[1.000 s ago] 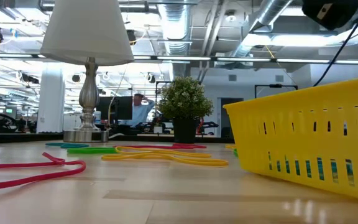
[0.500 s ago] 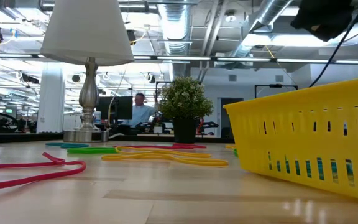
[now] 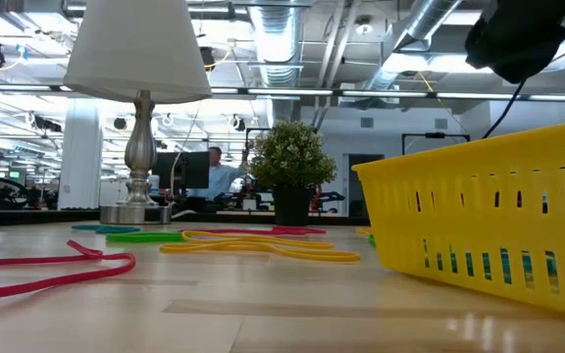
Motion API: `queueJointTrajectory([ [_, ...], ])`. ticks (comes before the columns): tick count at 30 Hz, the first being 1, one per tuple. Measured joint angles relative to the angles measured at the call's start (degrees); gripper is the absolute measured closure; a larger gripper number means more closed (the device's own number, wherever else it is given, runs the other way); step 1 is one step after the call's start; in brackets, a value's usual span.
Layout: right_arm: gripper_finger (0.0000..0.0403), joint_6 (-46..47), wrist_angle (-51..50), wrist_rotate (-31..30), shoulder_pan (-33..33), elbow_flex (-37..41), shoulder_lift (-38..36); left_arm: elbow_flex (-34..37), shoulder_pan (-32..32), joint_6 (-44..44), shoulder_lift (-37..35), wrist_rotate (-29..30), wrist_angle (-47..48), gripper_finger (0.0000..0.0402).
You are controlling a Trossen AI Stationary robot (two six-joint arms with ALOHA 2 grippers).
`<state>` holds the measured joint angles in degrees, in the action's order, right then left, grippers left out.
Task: Pick and place items into bin
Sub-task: Put the bottom blue rubber band into the bin
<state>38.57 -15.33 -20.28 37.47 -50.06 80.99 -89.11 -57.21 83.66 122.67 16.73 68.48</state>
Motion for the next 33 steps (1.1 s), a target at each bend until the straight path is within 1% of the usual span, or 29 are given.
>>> queueJointTrajectory([
  [3, 0.0294, 0.00, 0.10, 0.65, -0.26, 0.00, -0.04, 0.34, 0.40, -3.18, -0.16, -2.41, 3.29, 0.0274],
  [6, 0.0294, 0.00, 1.26, 0.79, -0.53, -0.02, -0.06, 0.40, 0.99, -3.44, -2.72, -1.70, 7.93, 0.0274],
  [10, 0.0294, 0.00, 1.22, 0.95, -0.52, -0.02, -0.06, 0.36, 0.96, -2.03, -10.51, 4.49, 13.36, 0.0274],
  [13, 0.0294, 0.00, 1.15, 0.95, -0.52, -0.02, -0.06, 1.07, 0.09, 0.97, -18.15, 8.35, 16.54, 0.0274],
  [15, 0.0294, 0.00, 1.15, 0.96, -0.43, -0.02, -0.06, 4.51, -0.66, 5.50, -22.86, 11.33, 11.64, 0.0274],
  [17, 0.0294, 0.00, 1.14, 0.95, -0.35, -0.02, -0.06, 9.95, -1.50, 9.96, -25.99, 16.39, 1.05, 0.0274],
  [18, 0.0294, 0.00, 1.07, 0.97, -0.33, -0.02, -0.06, 13.02, -1.72, 10.96, -26.99, 18.79, -5.60, 0.0274],
  [19, 0.0294, 0.00, 1.00, 0.97, -0.33, -0.02, -0.06, 15.75, -1.77, 11.02, -27.43, 19.76, -11.06, 0.0274],
  [20, 0.0294, 0.00, 1.00, 0.97, -0.33, -0.02, -0.06, 18.18, -1.76, 9.97, -27.49, 19.25, -15.49, 0.0274],
  [21, 0.0294, 0.00, 1.02, 0.97, -0.33, -0.02, -0.06, 20.39, -1.73, 8.52, -27.40, 17.51, -19.23, 0.0274],
  [24, 0.0294, -0.02, 1.00, 0.97, -0.33, -0.02, -0.06, 25.37, -0.40, 6.96, -26.29, 8.04, -28.74, 0.0274],
  [25, 0.0294, -0.02, 1.01, 0.97, -0.35, -0.02, -0.06, 26.43, -0.13, 6.99, -25.81, 5.79, -30.90, 0.0274],
  [27, 0.0294, -0.03, 1.01, 0.95, -0.35, -0.02, -0.06, 27.79, 0.23, 6.98, -24.99, 4.60, -33.47, 0.0274],
  [31, 0.0294, -0.10, 1.00, 0.95, -0.35, -0.02, -0.08, 28.36, 0.78, 6.10, -22.80, 5.54, -34.99, 0.0274],
  [33, 0.0294, -0.13, 0.95, 0.95, -0.37, -0.02, -0.08, 28.25, 1.09, 4.05, -21.01, 5.08, -36.51, 0.0274],
])
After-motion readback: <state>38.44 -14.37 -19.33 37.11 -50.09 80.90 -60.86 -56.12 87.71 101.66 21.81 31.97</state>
